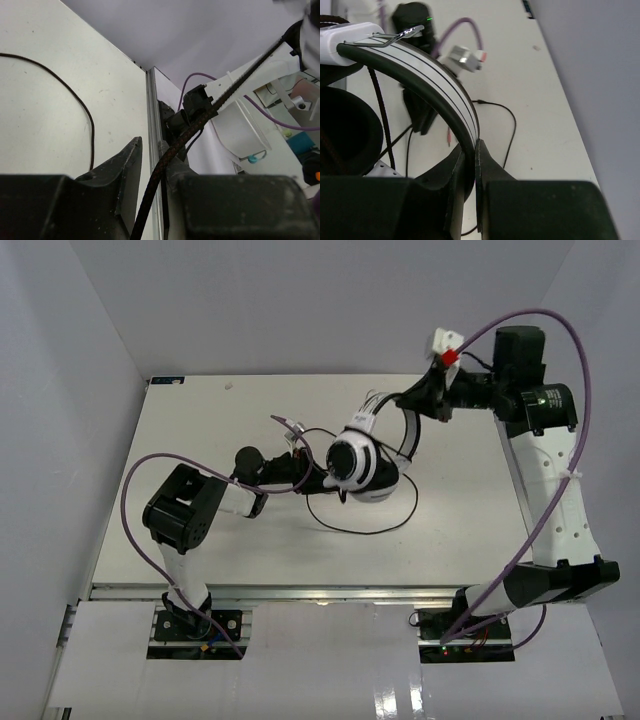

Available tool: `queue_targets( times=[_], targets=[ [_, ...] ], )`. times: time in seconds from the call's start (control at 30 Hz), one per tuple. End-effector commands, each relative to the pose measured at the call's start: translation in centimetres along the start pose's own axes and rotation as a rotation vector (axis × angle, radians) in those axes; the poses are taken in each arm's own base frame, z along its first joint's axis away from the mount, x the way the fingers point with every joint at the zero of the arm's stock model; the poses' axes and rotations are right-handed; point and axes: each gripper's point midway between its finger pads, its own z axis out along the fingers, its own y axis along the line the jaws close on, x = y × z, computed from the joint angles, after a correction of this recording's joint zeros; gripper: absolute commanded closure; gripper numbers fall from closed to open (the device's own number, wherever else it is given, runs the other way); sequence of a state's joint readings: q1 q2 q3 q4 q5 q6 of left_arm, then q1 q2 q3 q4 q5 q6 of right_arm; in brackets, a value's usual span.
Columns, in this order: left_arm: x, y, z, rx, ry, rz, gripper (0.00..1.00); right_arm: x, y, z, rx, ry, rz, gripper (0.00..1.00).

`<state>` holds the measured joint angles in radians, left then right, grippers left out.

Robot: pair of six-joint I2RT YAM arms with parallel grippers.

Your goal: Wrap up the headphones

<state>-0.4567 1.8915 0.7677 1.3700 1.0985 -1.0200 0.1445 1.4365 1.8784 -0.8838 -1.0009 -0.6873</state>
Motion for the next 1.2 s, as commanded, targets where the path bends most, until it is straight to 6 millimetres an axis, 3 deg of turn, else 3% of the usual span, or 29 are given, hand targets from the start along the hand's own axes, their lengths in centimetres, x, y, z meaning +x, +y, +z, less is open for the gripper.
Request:
queue_targets(
  times=[0.0, 0.07, 0.13, 0.33, 0.57, 0.93, 1.0, 1.17],
  targets=[
    [-1.8, -0.7, -0.8, 0.071, 0.023, 0.05, 0.68, 3.2, 7.4, 1.3, -0.157, 0.171, -0.196, 0.92],
    [-2.3, -1.0, -1.1, 0.076, 0.029, 0.051, 0.68, 3.8, 8.0, 2.5, -0.1, 0.226, -0.323, 0.92],
    [-3.1, -1.2, -1.9, 0.066, 0.021, 0.062, 0.67, 5.5, 7.6, 2.3, -0.028, 0.322, -0.406, 0.92],
    [-3.8, -2.4, -3.9, 0.04, 0.062, 0.104, 0.65, 10.1, 5.3, 1.2, 0.075, 0.522, -0.544, 0.92],
    [-4.3, -5.0, -4.1, 0.1, 0.106, 0.124, 0.61, 12.7, 2.2, 2.0, 0.228, 0.693, -0.689, 0.92],
    [-5.5, -9.3, -2.8, 0.208, 0.099, 0.097, 0.6, 11.3, -3.2, 4.1, 0.554, 0.667, -0.58, 0.92],
    [-6.2, -10.1, -2.4, 0.216, 0.085, 0.107, 0.58, 11.4, -3.5, 4.6, 0.578, 0.654, -0.563, 0.92],
    [-7.7, -10.1, -1.8, 0.191, 0.061, 0.105, 0.59, 11.3, -1.9, 5.7, 0.498, 0.582, -0.489, 0.92]
  ],
)
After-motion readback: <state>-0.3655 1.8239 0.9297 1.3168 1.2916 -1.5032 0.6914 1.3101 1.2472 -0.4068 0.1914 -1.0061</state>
